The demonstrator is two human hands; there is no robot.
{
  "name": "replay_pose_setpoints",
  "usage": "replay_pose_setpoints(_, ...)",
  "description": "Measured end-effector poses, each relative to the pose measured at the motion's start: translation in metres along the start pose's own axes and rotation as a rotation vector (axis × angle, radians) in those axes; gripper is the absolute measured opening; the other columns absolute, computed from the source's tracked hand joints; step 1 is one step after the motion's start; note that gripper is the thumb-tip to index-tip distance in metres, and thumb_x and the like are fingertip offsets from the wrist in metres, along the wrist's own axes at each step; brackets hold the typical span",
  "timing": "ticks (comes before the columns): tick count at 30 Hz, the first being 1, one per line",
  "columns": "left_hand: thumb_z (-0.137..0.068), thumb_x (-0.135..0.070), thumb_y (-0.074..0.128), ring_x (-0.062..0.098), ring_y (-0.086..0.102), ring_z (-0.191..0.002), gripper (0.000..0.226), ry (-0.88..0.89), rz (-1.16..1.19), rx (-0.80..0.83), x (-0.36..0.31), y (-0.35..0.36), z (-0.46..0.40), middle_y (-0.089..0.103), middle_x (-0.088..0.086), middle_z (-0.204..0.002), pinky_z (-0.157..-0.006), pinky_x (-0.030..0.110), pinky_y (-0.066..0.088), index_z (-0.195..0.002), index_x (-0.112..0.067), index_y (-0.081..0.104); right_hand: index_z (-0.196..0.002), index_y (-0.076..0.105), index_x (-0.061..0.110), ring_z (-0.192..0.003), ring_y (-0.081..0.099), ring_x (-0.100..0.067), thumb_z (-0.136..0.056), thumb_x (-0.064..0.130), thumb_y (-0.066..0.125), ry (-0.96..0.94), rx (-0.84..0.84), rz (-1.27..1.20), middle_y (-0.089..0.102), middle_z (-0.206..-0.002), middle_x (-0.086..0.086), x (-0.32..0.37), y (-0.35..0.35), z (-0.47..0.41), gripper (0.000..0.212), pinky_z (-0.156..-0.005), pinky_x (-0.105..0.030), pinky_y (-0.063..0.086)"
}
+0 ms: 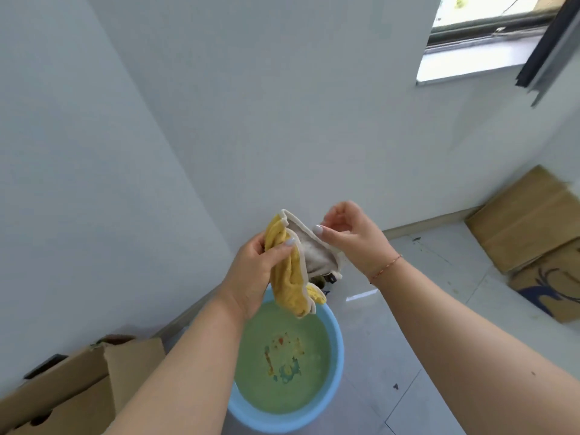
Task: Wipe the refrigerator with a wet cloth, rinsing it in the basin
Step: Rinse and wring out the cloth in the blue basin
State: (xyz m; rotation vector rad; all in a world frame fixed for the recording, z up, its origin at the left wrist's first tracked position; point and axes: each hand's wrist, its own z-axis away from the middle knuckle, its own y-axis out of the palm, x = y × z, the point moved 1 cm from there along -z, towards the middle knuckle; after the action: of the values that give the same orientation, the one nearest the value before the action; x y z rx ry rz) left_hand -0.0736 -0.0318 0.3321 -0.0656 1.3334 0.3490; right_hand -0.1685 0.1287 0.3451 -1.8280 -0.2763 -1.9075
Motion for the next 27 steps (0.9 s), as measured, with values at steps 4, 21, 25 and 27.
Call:
replay_pose_setpoints(4,-0.090,-0.030,0.063,0.018,0.065,-0.077,0.016,0.027,0.062,0.019,-0.055,0.043,0.005,0.067,0.002,-0.078,-0.072,0.035,0.053,-0.095,-0.015,0.063,-0.065,0.059,0.025,-0.067,0.043,-0.004,-0.071,0.032,0.082,-0.262,-0.087,0.213,0.050,-0.072,0.008,0.037,-0.027,0.032,0.025,-0.064,-0.016,0.038)
replay_pose_setpoints(21,-0.100,-0.046,0.038,0.018,0.061,-0.083,0.048,0.253,-0.311,0.096,-0.176,0.179,0.014,0.066,0.013,-0.084,-0.089,0.042,0.050,-0.096,-0.008,0.067,-0.069,0.048,0.013,-0.058,0.036,-0.012,-0.092,0.028,0.060,-0.145,0.074,0.361,0.040,-0.063,0.002,0.152,-0.171,0.067,0.030,-0.055,-0.025,0.033)
replay_pose_setpoints(25,-0.098,-0.052,0.029,0.021,0.067,-0.097,0.058,0.297,-0.320,0.184,-0.193,0.195,0.024,0.071,0.012,-0.098,-0.095,0.043,0.051,-0.107,-0.009,0.066,-0.088,0.060,-0.010,-0.072,0.054,-0.022,-0.087,0.021,0.066,-0.057,0.141,0.181,0.055,-0.077,-0.010,0.167,-0.194,0.082,0.032,-0.071,-0.036,0.050)
replay_pose_setpoints(27,-0.101,-0.046,0.026,0.021,0.065,-0.108,0.054,0.266,-0.171,0.237,-0.200,0.202,0.027,0.071,0.008,-0.112,-0.095,0.041,0.051,-0.119,-0.012,0.063,-0.089,0.062,-0.004,-0.075,0.061,-0.021,-0.089,0.011,0.064,-0.026,0.121,0.094,0.061,-0.081,-0.011,0.172,-0.194,0.088,0.015,-0.072,-0.032,0.055)
